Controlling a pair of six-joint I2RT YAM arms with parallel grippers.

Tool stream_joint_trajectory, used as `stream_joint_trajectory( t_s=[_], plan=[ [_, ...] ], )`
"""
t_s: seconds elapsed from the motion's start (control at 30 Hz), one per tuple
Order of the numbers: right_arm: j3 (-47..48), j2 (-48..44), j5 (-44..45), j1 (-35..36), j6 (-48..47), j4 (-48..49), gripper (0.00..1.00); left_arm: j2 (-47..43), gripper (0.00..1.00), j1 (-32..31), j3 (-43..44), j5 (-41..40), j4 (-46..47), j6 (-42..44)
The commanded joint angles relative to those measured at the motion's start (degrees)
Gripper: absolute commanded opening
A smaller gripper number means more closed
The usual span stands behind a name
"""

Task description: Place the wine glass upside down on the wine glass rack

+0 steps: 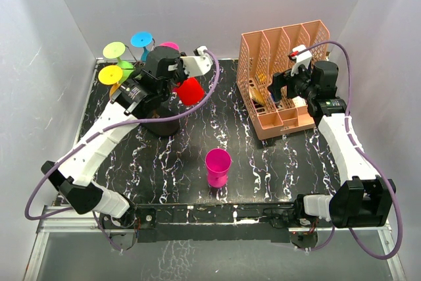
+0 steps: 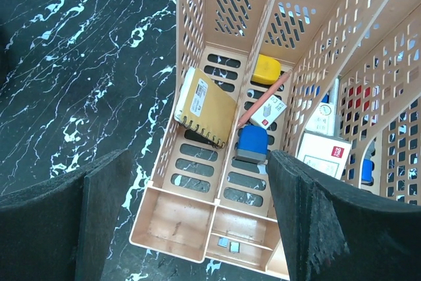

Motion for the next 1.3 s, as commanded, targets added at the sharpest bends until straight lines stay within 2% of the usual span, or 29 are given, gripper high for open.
stream_joint_trajectory(
  t_s=[0.0,0.47,1.27],
  plan=[
    [0.9,-1.3,-0.9,-0.4,0.6,3.3,0.92,-1.2,0.00,-0.2,-1.3,-3.5,3.1,1.5],
    [0.6,-1.3,-1.2,-0.4,0.5,3.5,0.93,-1.2,0.00,0.5,-3.9,-8.6,5.0,4.2],
    [0.4,-1.5,-2.1,-0.4,0.5,2.9,0.93,-6.9,0.00,2.8,-6.0,-8.1,1.4,4.4]
  ],
)
